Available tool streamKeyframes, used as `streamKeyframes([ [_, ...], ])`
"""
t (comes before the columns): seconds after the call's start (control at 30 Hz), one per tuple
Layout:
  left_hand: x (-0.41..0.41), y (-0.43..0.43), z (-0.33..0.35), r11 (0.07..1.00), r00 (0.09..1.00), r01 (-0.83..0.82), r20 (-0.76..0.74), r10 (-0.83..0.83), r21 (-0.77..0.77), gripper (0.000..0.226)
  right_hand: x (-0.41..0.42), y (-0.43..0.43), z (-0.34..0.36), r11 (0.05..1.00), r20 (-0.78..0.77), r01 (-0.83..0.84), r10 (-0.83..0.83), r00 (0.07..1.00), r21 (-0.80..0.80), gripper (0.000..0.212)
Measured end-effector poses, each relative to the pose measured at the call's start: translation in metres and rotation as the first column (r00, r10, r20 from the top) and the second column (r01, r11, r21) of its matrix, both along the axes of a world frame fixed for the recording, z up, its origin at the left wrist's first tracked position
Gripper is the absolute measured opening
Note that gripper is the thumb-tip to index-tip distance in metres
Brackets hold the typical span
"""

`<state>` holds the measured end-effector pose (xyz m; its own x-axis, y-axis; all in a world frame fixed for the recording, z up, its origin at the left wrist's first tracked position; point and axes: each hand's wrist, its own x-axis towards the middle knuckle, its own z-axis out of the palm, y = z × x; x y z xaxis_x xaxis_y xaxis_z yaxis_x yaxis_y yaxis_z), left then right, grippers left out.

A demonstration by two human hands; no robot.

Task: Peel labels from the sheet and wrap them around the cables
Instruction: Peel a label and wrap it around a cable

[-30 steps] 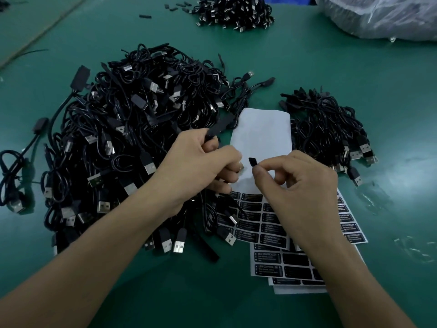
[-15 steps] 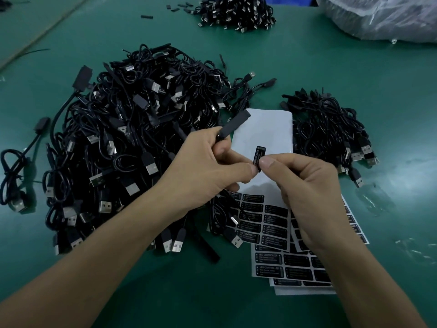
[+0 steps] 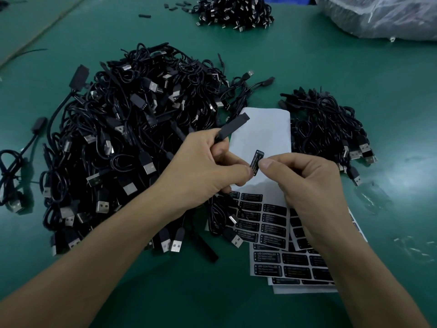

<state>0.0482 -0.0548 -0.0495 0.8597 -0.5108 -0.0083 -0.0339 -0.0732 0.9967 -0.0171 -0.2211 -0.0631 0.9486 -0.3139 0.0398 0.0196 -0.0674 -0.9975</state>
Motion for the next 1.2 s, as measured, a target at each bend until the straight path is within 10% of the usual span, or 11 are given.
streamKeyframes([
  [0.8,-0.0013,-0.0005,0.0022,0.995,0.999,0.03,-0.018,-0.028,0.1,0.05,0.0001,0.0065,0.0022,0.993,0.128,-0.008,-0.007,0.992,0.117,0.019],
  [1.2,0.0023,0.0016,-0.0037,0.994,0.996,0.082,0.021,-0.083,0.073,0.012,0.0033,0.0081,-0.0023,0.984,0.111,0.041,-0.061,0.992,0.172,0.01],
])
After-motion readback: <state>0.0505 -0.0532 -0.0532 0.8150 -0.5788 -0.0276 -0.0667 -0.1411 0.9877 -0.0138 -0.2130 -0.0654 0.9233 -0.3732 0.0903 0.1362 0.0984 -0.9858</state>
